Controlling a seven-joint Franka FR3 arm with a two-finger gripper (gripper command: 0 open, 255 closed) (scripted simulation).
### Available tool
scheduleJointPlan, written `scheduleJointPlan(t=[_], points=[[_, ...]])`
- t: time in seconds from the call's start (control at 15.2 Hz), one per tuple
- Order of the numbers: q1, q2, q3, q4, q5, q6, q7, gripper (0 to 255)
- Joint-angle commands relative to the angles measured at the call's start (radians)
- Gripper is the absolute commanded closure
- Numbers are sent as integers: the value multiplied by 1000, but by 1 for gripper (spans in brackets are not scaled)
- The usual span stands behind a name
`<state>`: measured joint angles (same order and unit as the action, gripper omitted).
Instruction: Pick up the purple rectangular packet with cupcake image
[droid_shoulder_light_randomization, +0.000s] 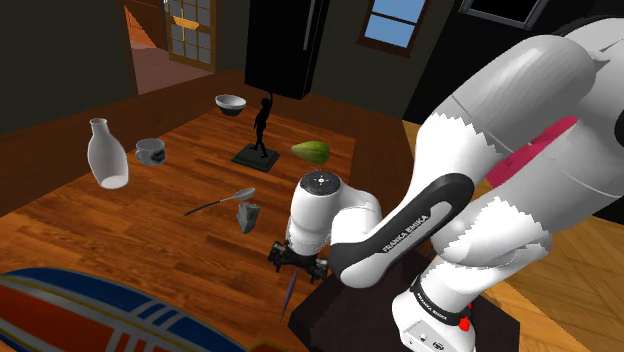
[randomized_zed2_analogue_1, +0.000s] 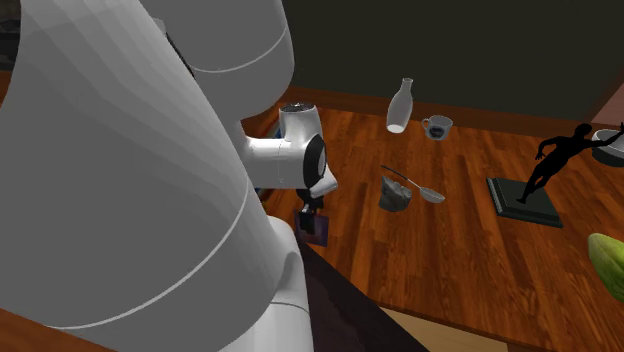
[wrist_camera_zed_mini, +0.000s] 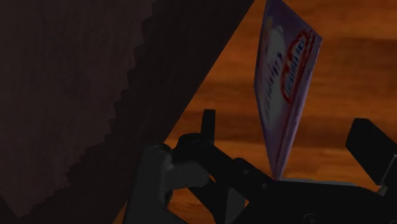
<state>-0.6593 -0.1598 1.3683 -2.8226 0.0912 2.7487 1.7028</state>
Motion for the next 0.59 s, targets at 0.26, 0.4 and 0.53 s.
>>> scheduleJointPlan(t=[0.26,0.4,0.53], points=[[-41,14,32,-6,-27,18,16,255],[-41,13,32,-6,-27,18,16,255],[-41,13,32,-6,-27,18,16,255]])
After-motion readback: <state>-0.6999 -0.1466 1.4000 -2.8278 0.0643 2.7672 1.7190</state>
